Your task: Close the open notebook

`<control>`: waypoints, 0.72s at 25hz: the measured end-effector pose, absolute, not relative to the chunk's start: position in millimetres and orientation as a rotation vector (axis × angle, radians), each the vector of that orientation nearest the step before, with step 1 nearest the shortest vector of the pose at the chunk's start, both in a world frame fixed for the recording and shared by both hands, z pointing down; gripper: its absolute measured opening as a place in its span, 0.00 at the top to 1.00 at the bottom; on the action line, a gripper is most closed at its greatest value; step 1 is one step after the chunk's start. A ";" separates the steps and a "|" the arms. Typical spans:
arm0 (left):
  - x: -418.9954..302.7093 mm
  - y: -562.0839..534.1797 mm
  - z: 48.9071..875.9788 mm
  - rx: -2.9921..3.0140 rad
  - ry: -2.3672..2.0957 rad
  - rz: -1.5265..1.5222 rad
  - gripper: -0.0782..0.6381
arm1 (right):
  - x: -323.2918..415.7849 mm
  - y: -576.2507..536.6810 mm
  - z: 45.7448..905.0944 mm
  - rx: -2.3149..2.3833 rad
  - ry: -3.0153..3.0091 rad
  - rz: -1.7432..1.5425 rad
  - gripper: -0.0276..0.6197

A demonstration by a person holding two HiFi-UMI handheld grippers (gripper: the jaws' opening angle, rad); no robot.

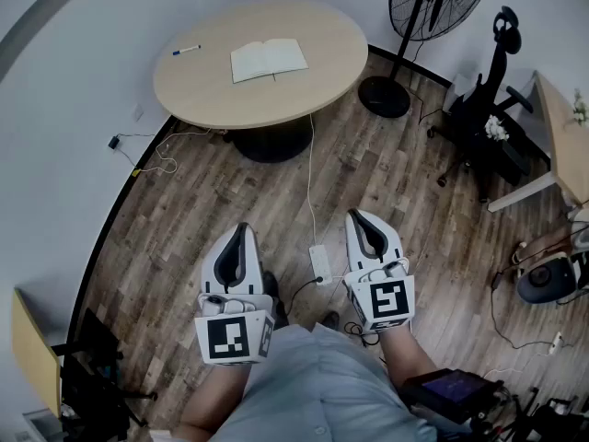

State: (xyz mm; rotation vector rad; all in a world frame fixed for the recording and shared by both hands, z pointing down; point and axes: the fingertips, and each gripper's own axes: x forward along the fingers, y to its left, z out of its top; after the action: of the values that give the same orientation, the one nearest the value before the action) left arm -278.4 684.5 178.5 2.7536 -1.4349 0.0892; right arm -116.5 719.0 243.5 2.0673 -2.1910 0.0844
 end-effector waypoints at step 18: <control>-317.9 565.7 192.4 2.753 -1.394 0.098 0.86 | -155.4 600.7 257.3 2.083 -2.157 0.126 0.88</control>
State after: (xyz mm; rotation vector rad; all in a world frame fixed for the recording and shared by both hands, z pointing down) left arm -317.9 565.7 192.4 2.7526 -1.3945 0.0979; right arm -155.4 600.7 257.3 2.0834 -2.1572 0.1258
